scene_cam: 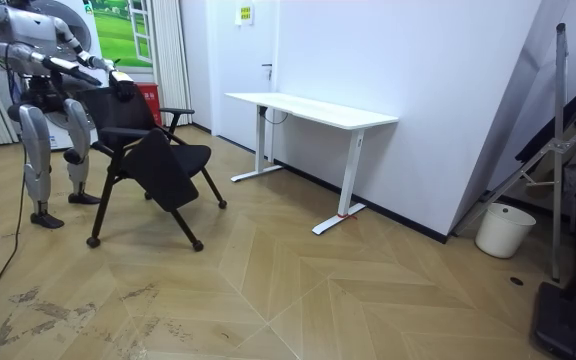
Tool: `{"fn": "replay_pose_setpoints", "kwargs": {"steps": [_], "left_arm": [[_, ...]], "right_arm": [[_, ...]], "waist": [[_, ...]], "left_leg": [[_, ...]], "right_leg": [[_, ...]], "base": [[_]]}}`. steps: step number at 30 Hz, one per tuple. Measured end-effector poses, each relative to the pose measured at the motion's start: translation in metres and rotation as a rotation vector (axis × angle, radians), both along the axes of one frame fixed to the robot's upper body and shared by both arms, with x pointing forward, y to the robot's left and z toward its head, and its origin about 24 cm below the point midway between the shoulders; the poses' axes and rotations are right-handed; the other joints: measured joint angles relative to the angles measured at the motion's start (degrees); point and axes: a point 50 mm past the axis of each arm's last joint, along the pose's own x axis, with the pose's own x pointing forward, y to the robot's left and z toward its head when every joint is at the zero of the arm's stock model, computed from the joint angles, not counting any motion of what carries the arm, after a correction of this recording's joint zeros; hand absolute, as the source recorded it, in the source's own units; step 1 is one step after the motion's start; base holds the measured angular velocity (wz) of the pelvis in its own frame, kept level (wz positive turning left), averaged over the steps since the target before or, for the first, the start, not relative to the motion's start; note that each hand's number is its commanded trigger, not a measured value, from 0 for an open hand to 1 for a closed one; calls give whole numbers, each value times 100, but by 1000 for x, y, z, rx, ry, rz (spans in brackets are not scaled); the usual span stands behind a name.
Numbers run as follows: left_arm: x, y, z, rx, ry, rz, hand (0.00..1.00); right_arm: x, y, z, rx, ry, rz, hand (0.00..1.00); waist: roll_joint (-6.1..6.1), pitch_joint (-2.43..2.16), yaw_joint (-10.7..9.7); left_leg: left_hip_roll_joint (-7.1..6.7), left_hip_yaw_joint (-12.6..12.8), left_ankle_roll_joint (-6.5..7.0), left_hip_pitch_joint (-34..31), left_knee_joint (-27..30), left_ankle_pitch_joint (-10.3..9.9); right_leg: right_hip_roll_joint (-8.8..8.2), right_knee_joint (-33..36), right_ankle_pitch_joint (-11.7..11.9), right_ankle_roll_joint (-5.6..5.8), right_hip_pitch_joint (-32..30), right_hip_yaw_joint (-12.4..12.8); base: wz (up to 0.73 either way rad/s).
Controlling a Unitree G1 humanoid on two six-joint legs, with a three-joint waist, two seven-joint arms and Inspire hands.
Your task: Push chair
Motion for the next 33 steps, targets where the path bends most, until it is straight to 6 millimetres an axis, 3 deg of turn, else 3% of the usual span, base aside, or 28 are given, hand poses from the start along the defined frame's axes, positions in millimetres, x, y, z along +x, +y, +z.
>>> {"fn": "replay_pose_setpoints", "kwargs": {"steps": [4,10,12,14,16,17,18,19,21,23,27,33], "left_arm": [[-1,-8,-1,-20,-3,-16,100],[-3,-15,-2,-22,-8,-49,100],[-4,-17,-3,-20,-6,-62,100],[-5,-20,-5,-18,1,-69,100],[-6,-22,-9,-21,4,-72,100],[-7,-21,-8,-15,2,-77,100],[-7,-18,-9,-19,1,-63,100],[-7,-18,-11,-24,6,-56,100],[-7,-20,-15,-38,13,-54,100],[-6,-21,-14,-40,8,-51,100],[-6,-25,-15,-49,4,-46,100],[-7,-27,-17,-56,10,-50,100]], "right_arm": [[-5,7,-8,3,73,35,0],[-5,7,-17,4,107,33,0],[-4,5,-22,-1,95,21,0],[-2,5,-29,3,82,1,0],[1,6,-36,19,77,-26,0],[1,10,-39,33,70,-30,0],[3,11,-40,38,59,-28,0],[4,12,-41,41,57,-30,0],[8,12,-45,43,56,-41,0],[8,11,-47,47,52,-49,0],[10,7,-53,44,28,-71,0],[12,2,-61,49,-12,-76,0]], "waist": [[76,-12,94],[83,-12,153],[127,-20,150],[187,-20,124],[367,60,104],[328,21,157],[367,-13,178],[434,-34,162],[516,-37,36],[481,-34,28],[463,-33,8],[461,-34,-1]], "left_leg": [[-3,-147,0,-19,0,0],[-6,-431,0,-7,0,0],[-6,-486,0,-17,12,0],[11,-668,0,24,14,1],[125,-1132,-1,136,3,3],[171,-1398,-13,116,35,-4],[165,-1374,-141,50,104,-95],[188,-1324,-160,35,99,-112],[225,-962,-164,58,42,-95],[241,-925,-164,63,0,-95],[182,-707,-165,61,-24,-96],[156,-691,-163,-19,66,-97]], "right_leg": [[7,2,0,0,11,-22],[30,6,0,0,91,-39],[29,21,1,-1,123,-160],[43,200,0,0,91,-217],[132,682,-104,-66,-176,-276],[327,201,-21,-217,-312,50],[379,-99,338,-342,-286,-58],[392,-87,366,-344,-265,-148],[388,-69,356,-340,-206,-241],[440,-78,356,-340,-206,-279],[376,-108,354,-335,-214,-317],[349,-95,358,-324,-260,-335]], "base": [[6],[14],[18],[15],[-11],[-18],[-3],[37],[41],[9],[-2],[-1]]}}
